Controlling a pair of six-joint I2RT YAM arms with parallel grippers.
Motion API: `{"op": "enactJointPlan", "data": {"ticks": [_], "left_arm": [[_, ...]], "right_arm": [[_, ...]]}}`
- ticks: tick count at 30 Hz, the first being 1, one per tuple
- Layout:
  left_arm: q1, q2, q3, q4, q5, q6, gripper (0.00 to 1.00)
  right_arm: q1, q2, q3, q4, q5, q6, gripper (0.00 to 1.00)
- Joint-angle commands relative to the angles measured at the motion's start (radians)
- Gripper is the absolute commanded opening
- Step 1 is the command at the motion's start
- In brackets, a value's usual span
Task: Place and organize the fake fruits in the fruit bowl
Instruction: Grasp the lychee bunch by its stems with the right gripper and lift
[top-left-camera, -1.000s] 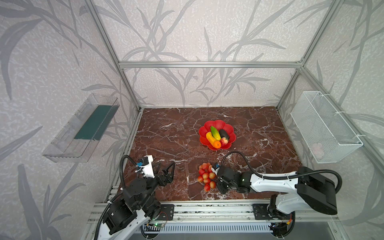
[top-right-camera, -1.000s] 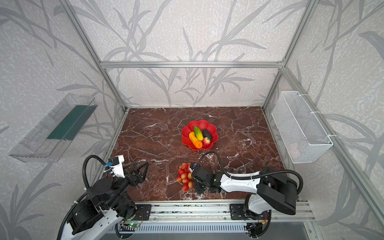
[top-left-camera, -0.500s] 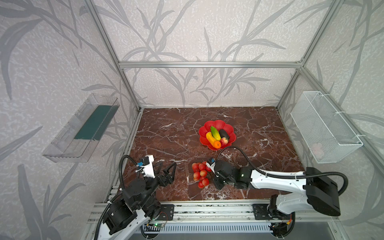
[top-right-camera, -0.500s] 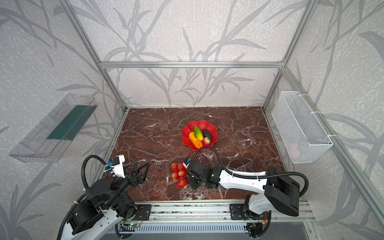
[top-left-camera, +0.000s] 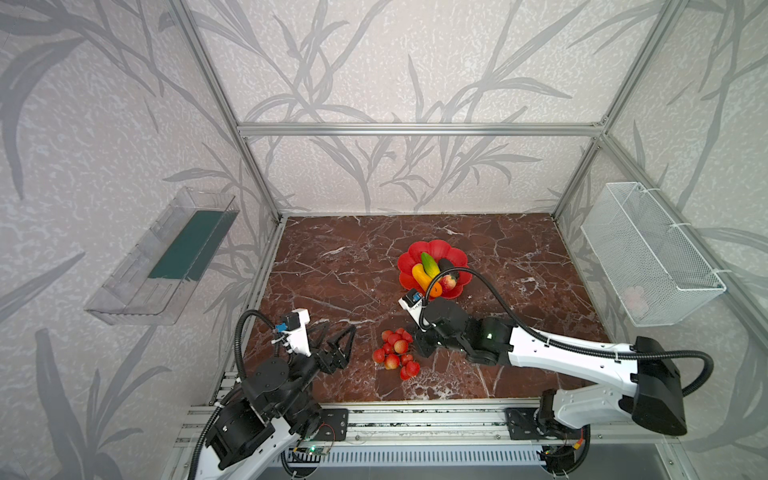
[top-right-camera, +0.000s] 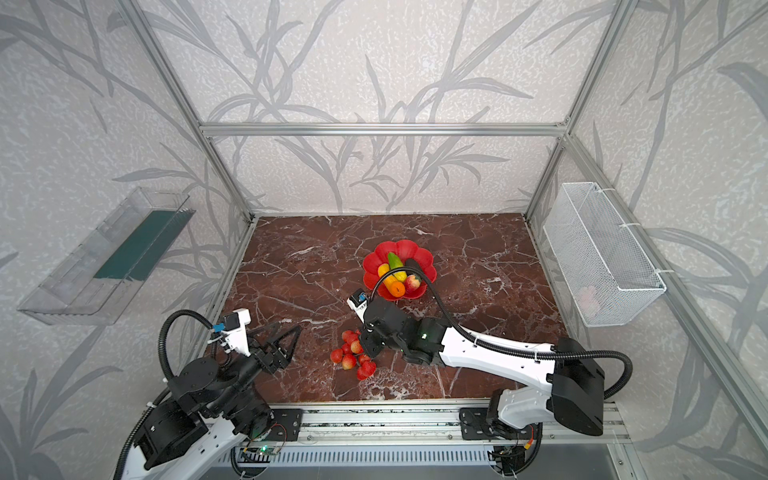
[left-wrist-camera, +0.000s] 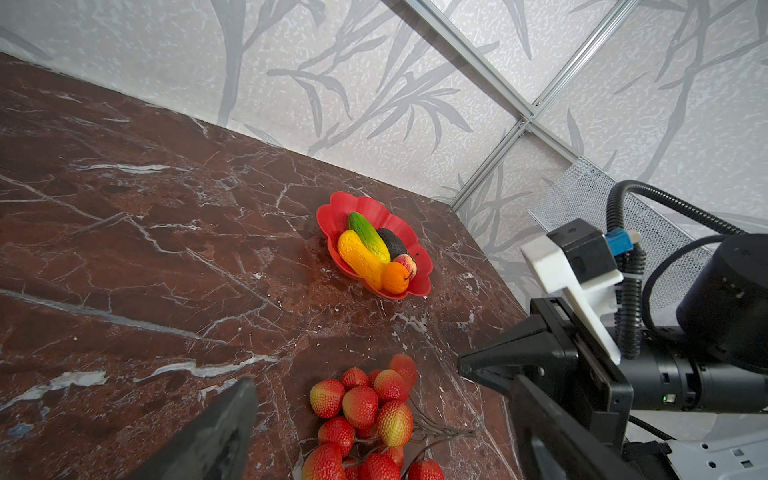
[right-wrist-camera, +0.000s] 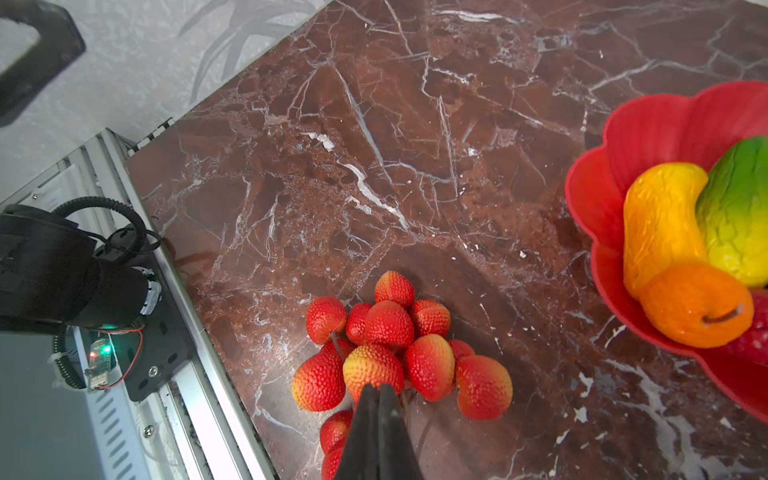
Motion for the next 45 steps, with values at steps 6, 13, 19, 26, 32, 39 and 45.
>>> {"op": "enactJointPlan", "data": {"ticks": [6,13,19,26,32,39,45], "left_arm": [[-0.002,-0.007,0.021,0.010,0.018,0.018,0.95],[-0.002,-0.007,0.018,0.007,0.028,0.030,0.95],[-0.002,-0.007,0.015,0.042,0.094,0.035,0.95],[-0.002,-0.007,0.009,0.055,0.120,0.033,0.95],[-0.002,-0.007,0.012,0.048,0.115,0.034,0.95],[-0.002,-0.007,0.010,0.046,0.107,0.036,0.95],[-0.002,-0.008,0.011,0.045,0.108,0.036,0.95]], "right_arm": [[-0.036,-0.014,0.012,-0.196,0.017,-0.028,0.37],[-0.077,-0.068,-0.050,-0.255,-0.105,0.014,0.48],[-0.077,-0.021,-0.083,-0.245,-0.133,0.038,0.48],[-0.077,0.068,-0.081,-0.193,-0.197,0.053,0.46],[-0.076,0.132,-0.071,-0.169,-0.242,0.071,0.43],[-0.077,0.150,-0.075,-0.155,-0.258,0.077,0.35],[-0.077,0.155,-0.071,-0.140,-0.260,0.080,0.15]]}}
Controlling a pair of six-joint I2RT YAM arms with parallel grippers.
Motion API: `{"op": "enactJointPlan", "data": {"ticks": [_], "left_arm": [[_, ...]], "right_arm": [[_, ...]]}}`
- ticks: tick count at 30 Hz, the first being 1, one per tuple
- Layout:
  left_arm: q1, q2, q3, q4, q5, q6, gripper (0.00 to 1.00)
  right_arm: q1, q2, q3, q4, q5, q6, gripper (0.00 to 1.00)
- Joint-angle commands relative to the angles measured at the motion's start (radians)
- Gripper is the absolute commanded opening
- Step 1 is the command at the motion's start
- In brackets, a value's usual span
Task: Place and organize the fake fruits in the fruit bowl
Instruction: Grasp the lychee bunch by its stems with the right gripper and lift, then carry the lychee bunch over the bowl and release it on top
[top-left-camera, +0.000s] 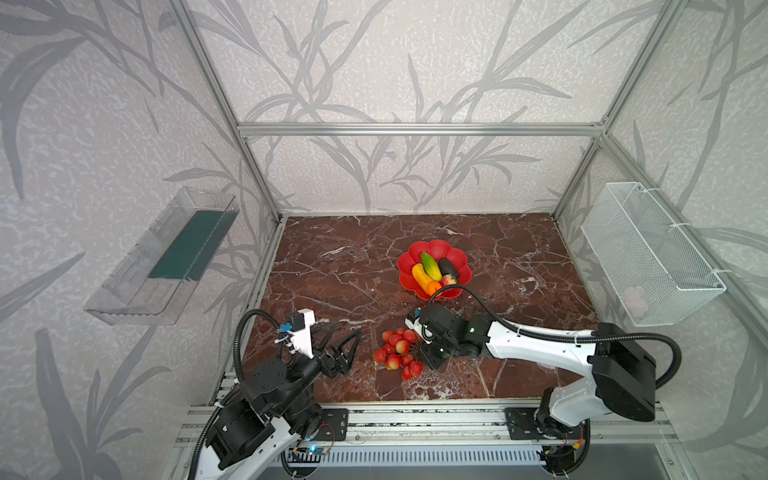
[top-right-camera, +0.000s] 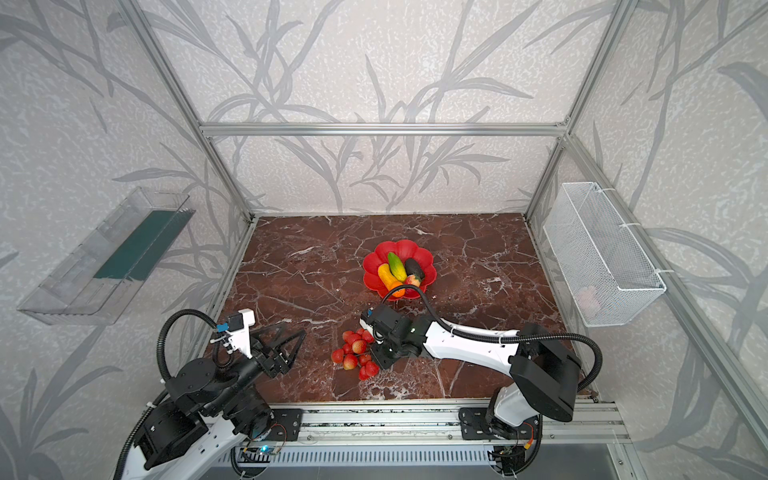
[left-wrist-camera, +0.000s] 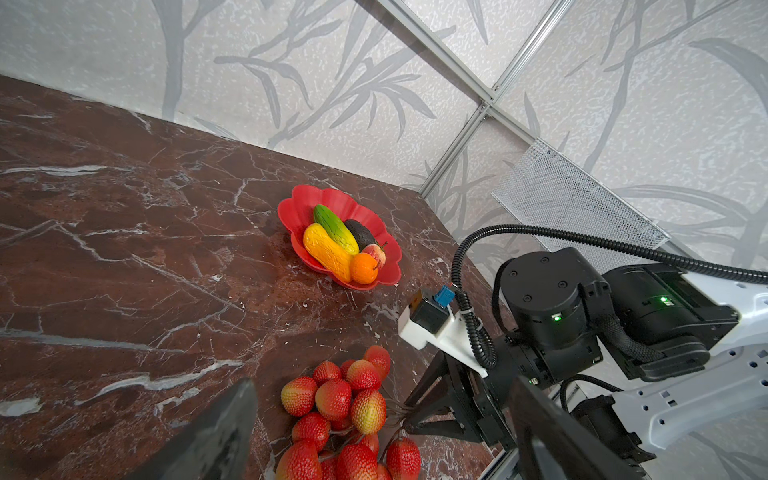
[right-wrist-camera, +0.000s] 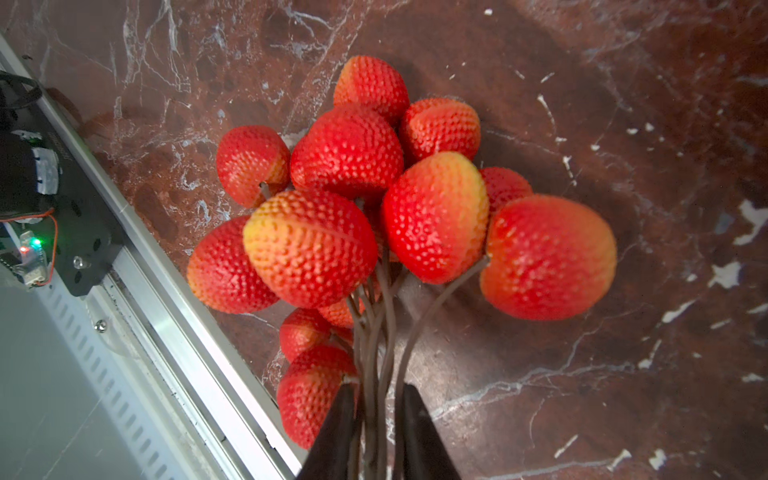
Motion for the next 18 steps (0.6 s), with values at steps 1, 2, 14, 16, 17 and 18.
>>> {"op": "enactJointPlan", "data": {"ticks": [1,2,14,16,17,18], "left_arm": [[-0.002,-0.007,0.011,0.014,0.001,0.011,0.95],[-0.002,-0.007,0.011,0.014,0.003,0.011,0.95],[-0.002,-0.007,0.011,0.017,0.007,0.011,0.95],[-0.002,-0.008,0.012,0.016,0.007,0.012,0.95],[-0.002,-0.007,0.012,0.015,0.007,0.011,0.95],[-0.002,-0.007,0.013,0.015,0.007,0.011,0.95]], "right_arm": [[0.000,0.013,0.015,0.015,-0.011,0.001,0.12],[0.000,0.014,0.018,0.012,-0.012,0.000,0.09],[-0.004,-0.120,0.112,0.012,0.058,-0.028,0.00],[-0.010,-0.134,0.144,0.011,0.056,-0.037,0.00],[-0.041,-0.137,0.161,0.010,0.053,-0.041,0.00],[-0.052,-0.139,0.176,0.011,0.051,-0.049,0.00]]}}
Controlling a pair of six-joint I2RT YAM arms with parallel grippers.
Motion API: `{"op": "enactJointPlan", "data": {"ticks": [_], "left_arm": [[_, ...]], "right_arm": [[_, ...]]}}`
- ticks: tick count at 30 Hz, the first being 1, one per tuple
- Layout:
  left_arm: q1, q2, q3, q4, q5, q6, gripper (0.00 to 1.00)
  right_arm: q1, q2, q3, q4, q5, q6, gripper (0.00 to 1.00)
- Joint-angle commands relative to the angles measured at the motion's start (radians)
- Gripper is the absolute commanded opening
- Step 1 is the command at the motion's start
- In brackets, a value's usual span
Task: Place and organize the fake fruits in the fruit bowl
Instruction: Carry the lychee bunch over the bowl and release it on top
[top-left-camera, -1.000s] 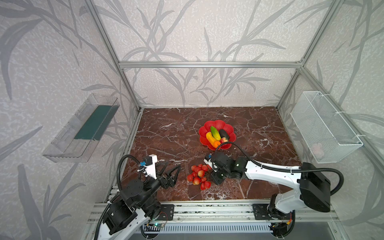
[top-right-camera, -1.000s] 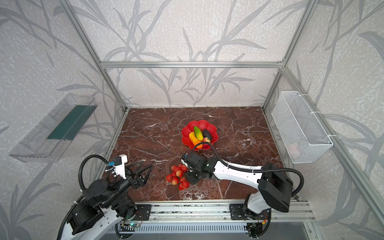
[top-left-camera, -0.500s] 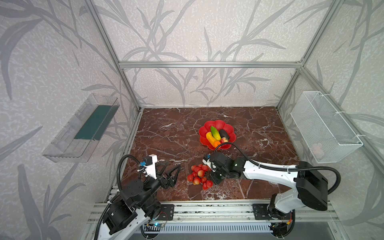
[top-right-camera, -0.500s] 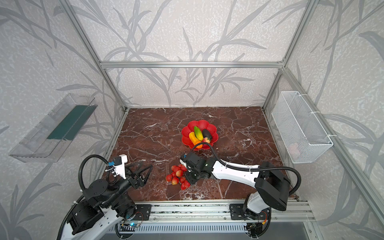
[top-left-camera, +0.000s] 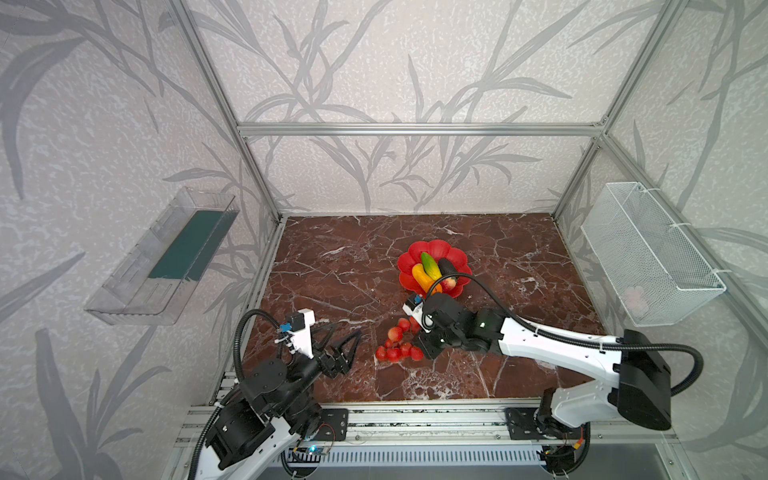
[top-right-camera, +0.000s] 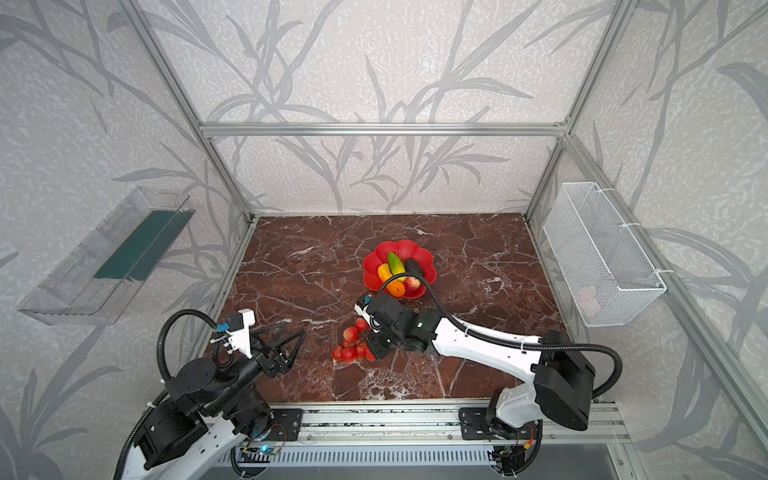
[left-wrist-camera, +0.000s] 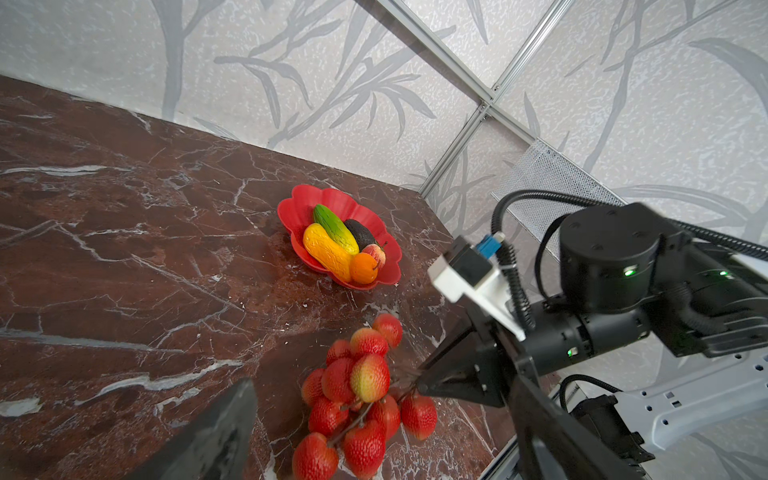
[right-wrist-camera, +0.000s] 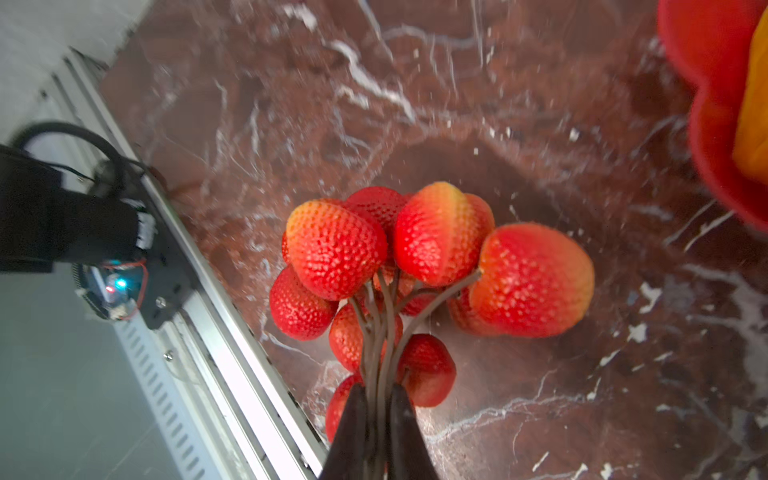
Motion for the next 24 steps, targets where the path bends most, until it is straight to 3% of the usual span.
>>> {"op": "enactJointPlan", "data": {"ticks": [1,10,17,24], "left_arm": [[-0.002,-0.007,0.013,0.015,0.007,0.011,0.95],[-0.002,-0.007,0.003,0.037,0.017,0.014,0.95],[-0.002,0.005,-0.029,0.109,0.026,0.007,0.95],[-0.002,0.087,-0.032,0.169,0.029,0.037,0.95]], "right_arm": [[-0.049,-0.040,0.075,0.017,0.016,-0.034,0.00],[-0.243,-0.026,0.176,0.042,-0.057,-0.103,0.00],[-0.468,0.055,0.204,0.154,-0.259,-0.101,0.00],[-0.563,0.192,0.222,0.270,-0.323,-0.112,0.00]]}}
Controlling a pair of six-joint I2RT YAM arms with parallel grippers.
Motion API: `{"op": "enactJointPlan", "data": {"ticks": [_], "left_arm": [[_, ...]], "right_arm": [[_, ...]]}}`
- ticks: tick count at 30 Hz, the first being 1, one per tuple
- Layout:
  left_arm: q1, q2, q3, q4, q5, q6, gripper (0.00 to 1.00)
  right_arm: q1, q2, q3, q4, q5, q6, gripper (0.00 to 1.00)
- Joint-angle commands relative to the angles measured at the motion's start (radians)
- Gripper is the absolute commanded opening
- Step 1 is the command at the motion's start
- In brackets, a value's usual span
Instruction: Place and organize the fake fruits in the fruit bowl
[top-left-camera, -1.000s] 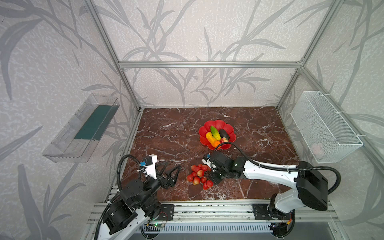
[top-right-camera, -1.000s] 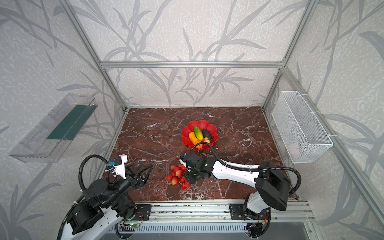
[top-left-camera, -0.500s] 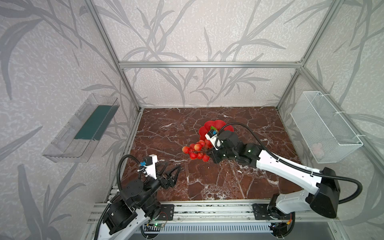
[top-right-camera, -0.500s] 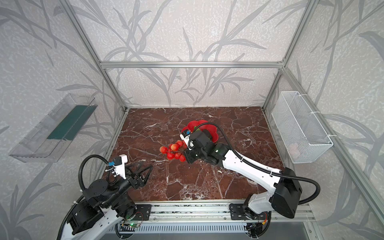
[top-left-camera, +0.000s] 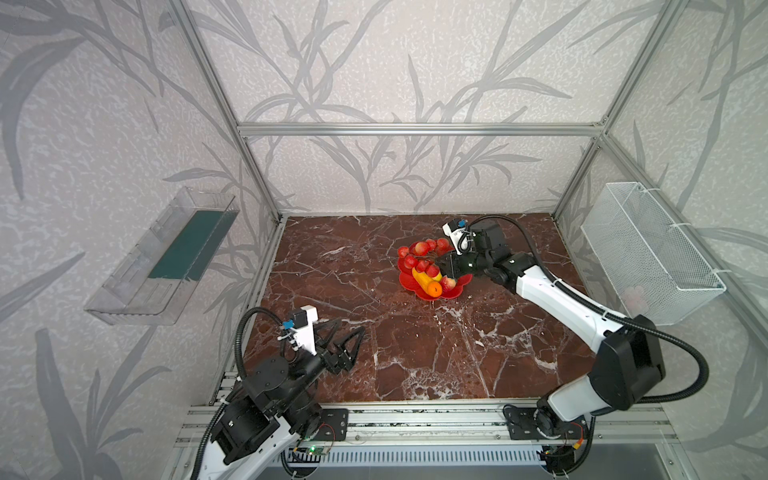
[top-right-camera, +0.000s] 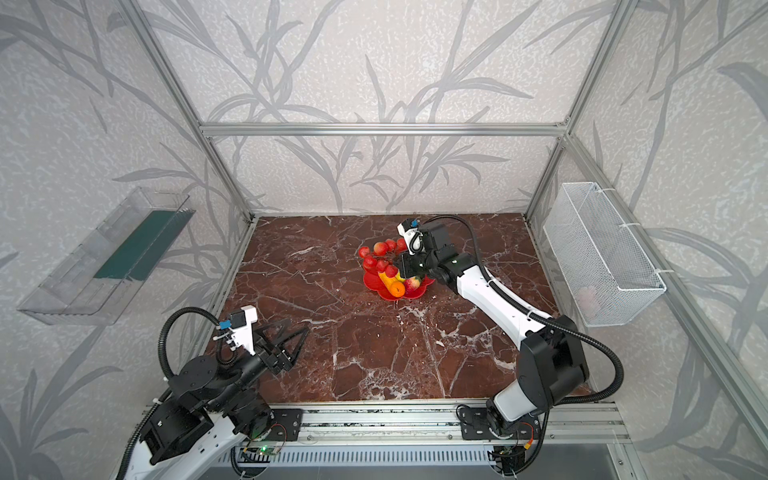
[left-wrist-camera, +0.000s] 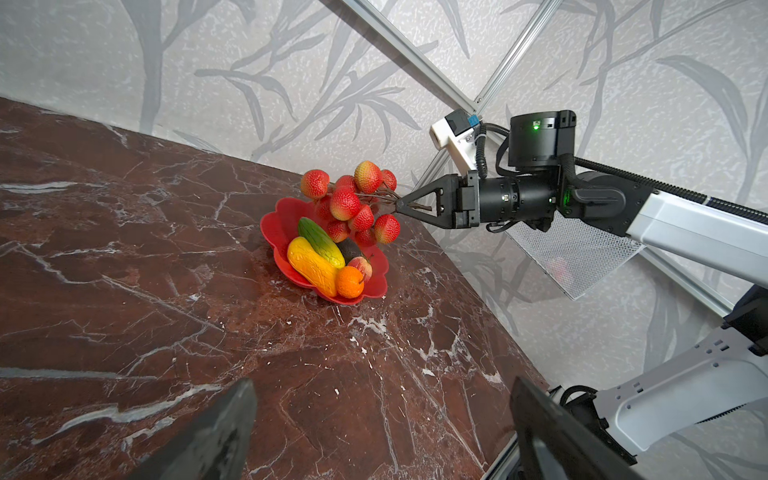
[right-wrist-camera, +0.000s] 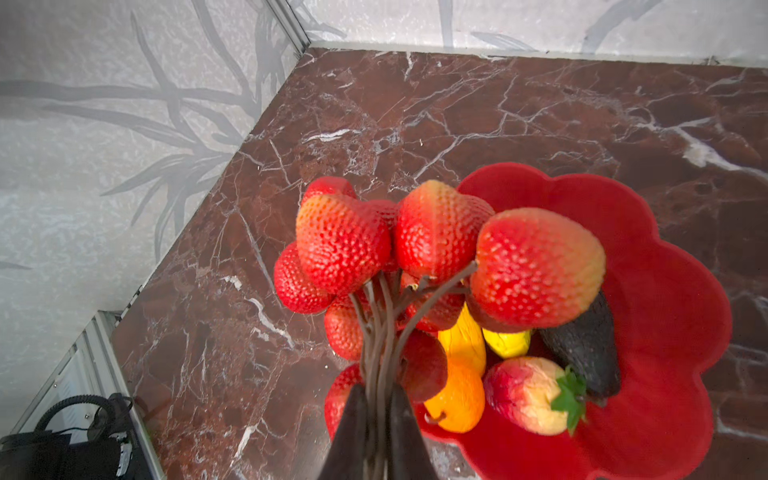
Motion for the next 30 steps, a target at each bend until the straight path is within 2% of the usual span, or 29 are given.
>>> {"op": "enactJointPlan", "data": {"ticks": [1,7,11,14,17,21,25,26,27,28,30], "left_arm": [[-0.002,0.052,-0.003,0.060,0.005,0.038,0.95],[-0.002,0.149,0.023,0.086,-0.032,0.087,0.96],[-0.002,0.199,0.034,0.088,-0.114,0.116,0.96],[-0.003,0.229,0.037,0.092,-0.208,0.134,0.96],[-0.002,0.258,0.036,0.112,-0.283,0.158,0.96],[-0.001,0.297,0.030,0.126,-0.436,0.189,0.96],[0.003,0.351,0.000,0.188,-0.554,0.239,0.96],[0.004,0.367,-0.008,0.203,-0.603,0.252,0.96],[0.008,0.375,-0.018,0.225,-0.663,0.270,0.96],[0.013,0.375,-0.034,0.259,-0.710,0.300,0.97],[0.040,0.375,-0.082,0.363,-0.779,0.371,0.99]], "right_arm": [[-0.029,0.056,0.008,0.136,-0.076,-0.009,0.00],[-0.054,0.191,0.008,0.225,-0.120,-0.024,0.00],[-0.056,0.207,-0.027,0.243,-0.062,-0.037,0.00],[-0.066,0.215,-0.048,0.243,-0.023,-0.034,0.05],[-0.087,0.206,-0.083,0.259,-0.001,0.003,0.20],[-0.112,0.162,-0.143,0.300,0.042,0.052,0.47],[-0.121,0.101,-0.175,0.302,0.050,0.060,0.69],[-0.121,0.079,-0.186,0.302,0.054,0.060,0.78],[-0.121,0.051,-0.199,0.298,0.061,0.057,0.91],[-0.121,0.024,-0.214,0.297,0.068,0.056,0.99],[-0.121,-0.055,-0.258,0.296,0.097,0.051,0.99]]}}
